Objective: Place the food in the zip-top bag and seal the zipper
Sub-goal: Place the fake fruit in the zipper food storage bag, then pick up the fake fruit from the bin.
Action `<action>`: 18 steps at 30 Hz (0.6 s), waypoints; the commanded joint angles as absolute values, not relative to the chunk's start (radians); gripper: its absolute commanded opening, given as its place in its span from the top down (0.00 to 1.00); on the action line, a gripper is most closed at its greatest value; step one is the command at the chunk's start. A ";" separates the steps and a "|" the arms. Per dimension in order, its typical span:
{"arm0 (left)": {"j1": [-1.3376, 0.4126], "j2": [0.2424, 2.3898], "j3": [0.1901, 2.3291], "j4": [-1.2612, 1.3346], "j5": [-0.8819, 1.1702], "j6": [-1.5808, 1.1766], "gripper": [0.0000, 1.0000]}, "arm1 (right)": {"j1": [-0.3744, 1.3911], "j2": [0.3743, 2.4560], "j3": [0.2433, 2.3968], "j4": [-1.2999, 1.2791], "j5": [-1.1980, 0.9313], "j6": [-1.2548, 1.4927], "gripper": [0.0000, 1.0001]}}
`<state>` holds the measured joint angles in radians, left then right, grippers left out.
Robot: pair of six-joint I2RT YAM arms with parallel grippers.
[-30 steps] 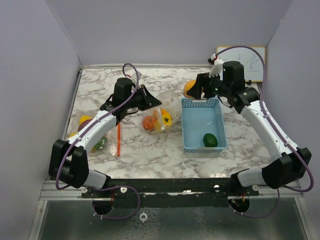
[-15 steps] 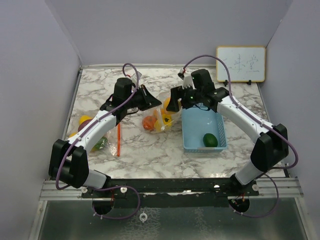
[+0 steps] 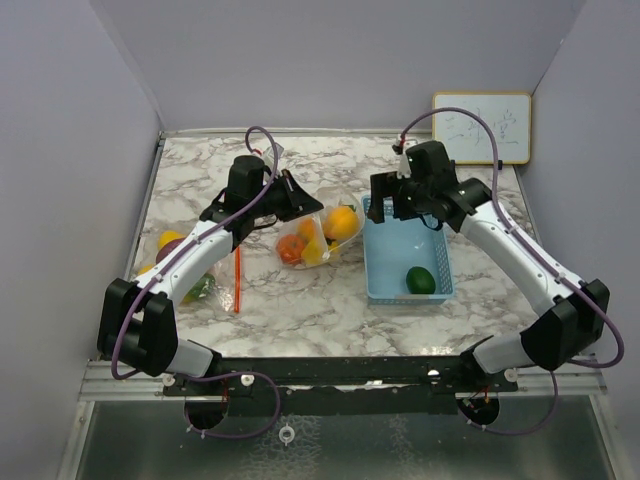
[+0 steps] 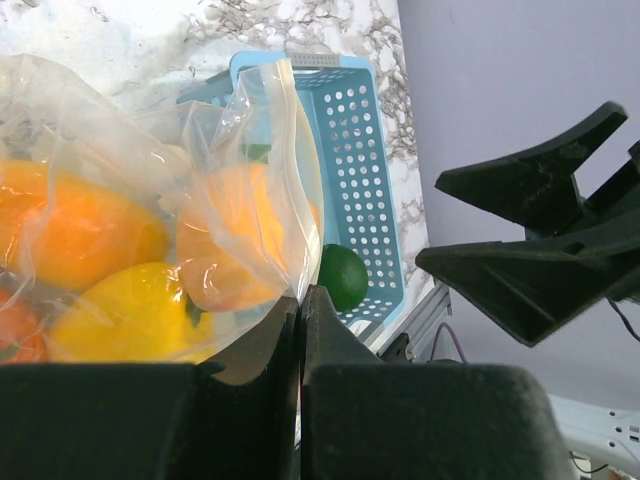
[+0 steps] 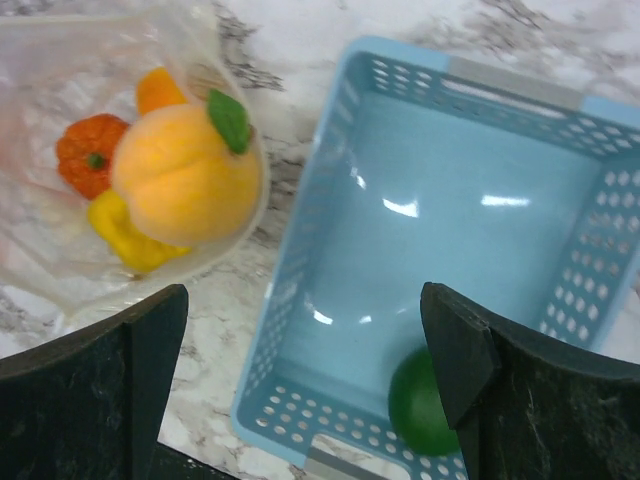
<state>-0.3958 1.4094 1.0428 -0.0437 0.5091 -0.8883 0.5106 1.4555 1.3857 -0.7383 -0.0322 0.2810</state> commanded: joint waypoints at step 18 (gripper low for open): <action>-0.396 1.383 1.046 0.001 0.576 -0.890 1.00 | 0.407 1.483 0.971 -0.840 0.076 0.407 0.00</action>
<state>-0.3958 1.4094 1.0428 -0.0391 0.5362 -0.8883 0.4164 1.4418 1.0023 -0.9131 0.0803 0.3920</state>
